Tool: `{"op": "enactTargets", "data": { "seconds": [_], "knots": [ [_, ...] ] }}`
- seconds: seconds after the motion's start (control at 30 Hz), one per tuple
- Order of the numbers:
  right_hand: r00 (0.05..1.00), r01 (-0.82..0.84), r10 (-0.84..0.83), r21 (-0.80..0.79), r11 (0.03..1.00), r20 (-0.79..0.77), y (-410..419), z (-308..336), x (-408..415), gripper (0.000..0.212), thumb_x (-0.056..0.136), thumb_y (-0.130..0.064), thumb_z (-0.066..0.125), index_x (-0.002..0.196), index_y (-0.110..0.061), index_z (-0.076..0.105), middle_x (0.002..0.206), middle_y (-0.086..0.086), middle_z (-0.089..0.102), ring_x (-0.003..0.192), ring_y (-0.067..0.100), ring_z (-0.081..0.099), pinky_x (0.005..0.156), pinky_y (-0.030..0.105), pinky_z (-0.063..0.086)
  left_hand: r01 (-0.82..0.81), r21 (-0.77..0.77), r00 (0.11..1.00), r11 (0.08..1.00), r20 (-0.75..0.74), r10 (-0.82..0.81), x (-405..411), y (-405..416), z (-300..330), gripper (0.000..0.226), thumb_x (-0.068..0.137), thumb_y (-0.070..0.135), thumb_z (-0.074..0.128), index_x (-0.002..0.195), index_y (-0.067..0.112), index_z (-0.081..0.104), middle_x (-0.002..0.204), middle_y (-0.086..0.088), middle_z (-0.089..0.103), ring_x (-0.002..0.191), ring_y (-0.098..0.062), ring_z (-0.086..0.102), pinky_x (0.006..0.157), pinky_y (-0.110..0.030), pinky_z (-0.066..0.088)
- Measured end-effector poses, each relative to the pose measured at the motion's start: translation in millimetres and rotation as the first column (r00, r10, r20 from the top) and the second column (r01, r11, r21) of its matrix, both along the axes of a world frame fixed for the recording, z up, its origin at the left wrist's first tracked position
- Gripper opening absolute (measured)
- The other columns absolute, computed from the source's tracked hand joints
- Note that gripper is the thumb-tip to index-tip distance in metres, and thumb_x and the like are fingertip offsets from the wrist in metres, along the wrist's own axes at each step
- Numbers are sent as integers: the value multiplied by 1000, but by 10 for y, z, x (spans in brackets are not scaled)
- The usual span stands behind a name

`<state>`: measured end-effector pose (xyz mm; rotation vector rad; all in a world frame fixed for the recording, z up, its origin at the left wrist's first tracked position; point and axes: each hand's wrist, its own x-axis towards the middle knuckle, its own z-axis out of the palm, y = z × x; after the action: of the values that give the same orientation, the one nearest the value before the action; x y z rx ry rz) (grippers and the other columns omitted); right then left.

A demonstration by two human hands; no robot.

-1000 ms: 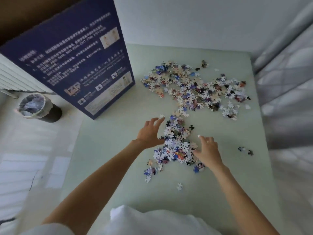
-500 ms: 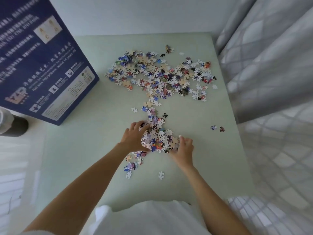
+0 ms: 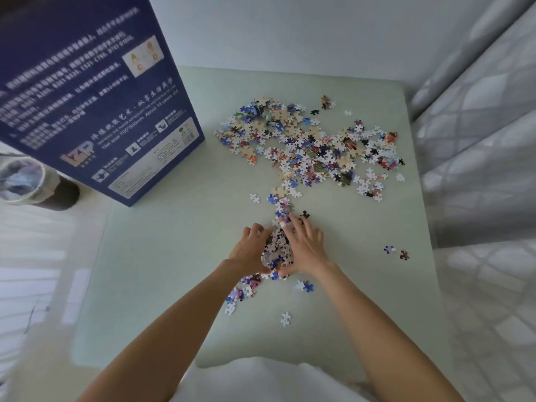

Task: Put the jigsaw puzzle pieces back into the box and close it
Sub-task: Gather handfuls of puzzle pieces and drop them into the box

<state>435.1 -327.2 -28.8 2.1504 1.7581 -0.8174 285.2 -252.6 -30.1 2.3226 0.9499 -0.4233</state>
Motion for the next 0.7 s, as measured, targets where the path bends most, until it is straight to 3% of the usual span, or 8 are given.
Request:
{"op": "enactTargets", "data": {
  "seconds": [0.2,0.3,0.43,0.7],
  "knots": [
    [998,14,-7,97,995,-65,45,18,-54,102,60,-52,79,140,-17,26,138,6,30,121,27,33,93,38,42,-66,-34,998,997,9,67,14,-48,-46,90,64,41,80,136,17,32,133,-6,31,121,-23,29,97,-32,44],
    [989,86,-75,83,993,-130,-5,18,-96,86,65,-43,80,132,-17,33,127,8,37,113,26,38,84,35,47,-130,-49,991,990,9,131,-3,-46,-39,82,68,43,78,134,20,35,130,-6,37,120,-25,36,98,-34,41],
    [981,142,-129,85,986,-143,-52,11,-111,73,68,-45,77,124,-18,38,121,6,44,109,24,42,79,35,48,-177,-72,984,981,21,179,-46,2,-37,67,70,46,76,126,25,45,121,-4,46,112,-24,46,93,-31,42],
    [941,281,-250,115,953,-229,-70,51,-109,56,77,-45,69,123,-21,47,113,-1,55,102,19,54,78,33,49,-152,-45,988,987,-8,151,-126,88,67,51,77,55,65,120,29,53,113,3,54,97,-18,57,79,-28,46]
  ]
}}
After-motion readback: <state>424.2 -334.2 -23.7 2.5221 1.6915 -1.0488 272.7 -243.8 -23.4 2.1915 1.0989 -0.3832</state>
